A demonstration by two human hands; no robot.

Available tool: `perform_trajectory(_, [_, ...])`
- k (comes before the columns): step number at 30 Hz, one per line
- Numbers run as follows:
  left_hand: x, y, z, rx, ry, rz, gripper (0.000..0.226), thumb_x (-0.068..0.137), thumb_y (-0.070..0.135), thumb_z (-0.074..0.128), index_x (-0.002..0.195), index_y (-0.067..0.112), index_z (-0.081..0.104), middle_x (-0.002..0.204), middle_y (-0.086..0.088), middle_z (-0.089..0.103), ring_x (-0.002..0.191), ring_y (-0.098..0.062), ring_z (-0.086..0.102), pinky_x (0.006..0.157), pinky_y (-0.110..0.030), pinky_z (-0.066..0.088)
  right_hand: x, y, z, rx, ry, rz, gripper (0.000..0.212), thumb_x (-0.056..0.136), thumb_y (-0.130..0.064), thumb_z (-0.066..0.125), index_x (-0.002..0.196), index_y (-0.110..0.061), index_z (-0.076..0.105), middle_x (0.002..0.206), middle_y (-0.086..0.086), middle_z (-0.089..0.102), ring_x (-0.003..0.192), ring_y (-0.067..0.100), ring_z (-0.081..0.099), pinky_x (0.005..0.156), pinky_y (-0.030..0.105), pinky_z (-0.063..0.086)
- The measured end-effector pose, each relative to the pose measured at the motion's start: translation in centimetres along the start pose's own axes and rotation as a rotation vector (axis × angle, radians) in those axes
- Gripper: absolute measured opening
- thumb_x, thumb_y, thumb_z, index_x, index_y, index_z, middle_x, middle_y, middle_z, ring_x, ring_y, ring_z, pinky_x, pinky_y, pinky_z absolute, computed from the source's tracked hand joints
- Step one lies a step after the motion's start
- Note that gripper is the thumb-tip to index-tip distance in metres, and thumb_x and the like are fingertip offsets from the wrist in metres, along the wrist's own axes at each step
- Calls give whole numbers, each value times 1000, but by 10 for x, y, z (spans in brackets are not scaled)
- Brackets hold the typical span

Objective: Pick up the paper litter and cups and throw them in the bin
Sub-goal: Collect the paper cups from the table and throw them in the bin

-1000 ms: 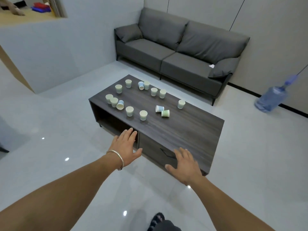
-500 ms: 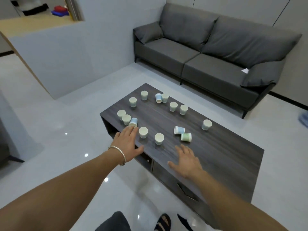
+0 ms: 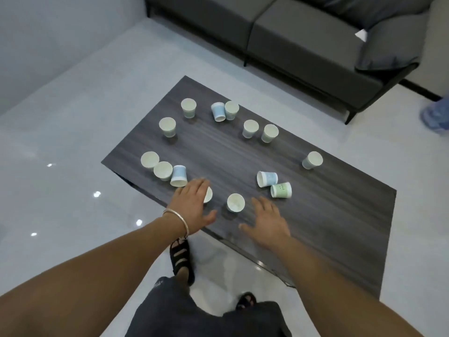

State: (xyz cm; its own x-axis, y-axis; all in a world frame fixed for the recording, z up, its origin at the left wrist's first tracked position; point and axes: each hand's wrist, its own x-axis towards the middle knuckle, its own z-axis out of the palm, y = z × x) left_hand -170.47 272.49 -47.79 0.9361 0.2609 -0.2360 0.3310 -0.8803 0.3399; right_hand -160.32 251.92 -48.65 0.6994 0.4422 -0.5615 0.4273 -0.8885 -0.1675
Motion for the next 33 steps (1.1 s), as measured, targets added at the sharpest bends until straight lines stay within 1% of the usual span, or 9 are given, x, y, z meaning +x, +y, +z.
perform_trajectory(6, [50, -40, 37, -115, -101, 75, 83, 77, 44, 64, 145, 12, 30, 149, -6, 31, 138, -21, 27, 112, -36, 27, 73, -20, 31, 39, -32, 75, 95, 80, -55, 64, 153, -25, 11, 160, 0, 9, 144, 25, 12, 111, 44, 34])
perform_trajectory(14, [76, -63, 96, -193, -151, 80, 87, 75, 39, 68, 146, 8, 29, 151, -9, 31, 143, -22, 20, 116, -36, 22, 150, -12, 88, 0, -62, 90, 99, 79, -48, 70, 153, -28, 7, 160, 1, 4, 141, 29, 21, 99, 43, 43])
perform_trajectory(16, [77, -67, 106, -201, -160, 81, 87, 74, 39, 69, 145, 8, 29, 150, -10, 31, 143, -22, 20, 115, -37, 23, 161, -11, 100, 4, -78, 64, 93, 81, -42, 70, 152, -26, 11, 158, 3, 12, 136, 30, 29, 98, 43, 43])
perform_trajectory(19, [78, -69, 112, -223, -121, 63, 86, 72, 36, 72, 144, 8, 33, 149, -10, 34, 143, -23, 21, 116, -35, 24, 165, -12, 106, 0, -106, 37, 74, 83, -32, 66, 146, -21, 28, 144, 5, 34, 126, 29, 38, 95, 39, 42])
perform_trajectory(22, [77, -65, 110, -220, -117, 60, 87, 72, 38, 73, 144, 11, 33, 149, -7, 35, 144, -21, 20, 115, -33, 22, 158, -14, 95, 78, -115, 88, 65, 82, -36, 65, 138, -18, 38, 134, 7, 43, 120, 30, 44, 93, 36, 42])
perform_trajectory(24, [77, -60, 104, -231, -129, 57, 89, 72, 41, 73, 145, 12, 30, 150, -6, 34, 144, -20, 18, 116, -34, 23, 152, -17, 72, 177, -92, 110, 70, 80, -43, 64, 140, -20, 38, 133, 6, 45, 118, 30, 49, 92, 36, 43])
perform_trajectory(27, [80, -50, 87, -288, -122, 63, 92, 71, 41, 75, 145, 9, 30, 149, -8, 35, 144, -22, 18, 116, -35, 22, 140, -27, 31, 327, -112, 30, 79, 76, -47, 69, 144, -25, 35, 137, 2, 48, 123, 23, 49, 94, 31, 40])
perform_trajectory(31, [86, -42, 65, -422, -145, 61, 92, 67, 38, 78, 143, 11, 34, 139, -6, 46, 131, -20, 40, 109, -24, 29, 121, -50, -12, 434, -201, -117, 97, 71, -48, 74, 151, -27, 24, 143, -2, 48, 129, 18, 46, 103, 32, 40])
perform_trajectory(33, [87, -46, 58, -467, -187, 44, 86, 64, 39, 76, 139, 19, 39, 130, 1, 53, 120, -15, 49, 103, -26, 38, 117, -62, -21, 486, -210, -154, 100, 70, -48, 75, 152, -28, 22, 143, -3, 48, 129, 16, 46, 103, 31, 41])
